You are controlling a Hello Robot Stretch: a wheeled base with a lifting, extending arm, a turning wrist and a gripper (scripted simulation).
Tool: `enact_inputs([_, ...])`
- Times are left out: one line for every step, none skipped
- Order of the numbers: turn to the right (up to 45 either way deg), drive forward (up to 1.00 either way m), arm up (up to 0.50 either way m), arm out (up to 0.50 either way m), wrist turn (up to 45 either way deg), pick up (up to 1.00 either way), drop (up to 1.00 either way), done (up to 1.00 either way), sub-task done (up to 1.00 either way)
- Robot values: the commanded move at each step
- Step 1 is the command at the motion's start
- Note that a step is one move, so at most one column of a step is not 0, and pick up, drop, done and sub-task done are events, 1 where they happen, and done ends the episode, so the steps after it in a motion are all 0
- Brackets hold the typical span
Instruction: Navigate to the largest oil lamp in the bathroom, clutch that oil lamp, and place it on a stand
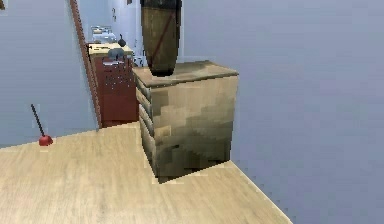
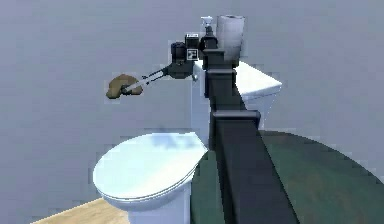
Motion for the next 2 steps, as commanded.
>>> enact_inputs([0.0, 0.0, 0.0, 0.0, -45.0, 0.0, 0.0, 0.0, 0.0])
enact_inputs([0.0, 0.0, 0.0, 0.0, -27.0, 0.0, 0.0, 0.0, 0.0])
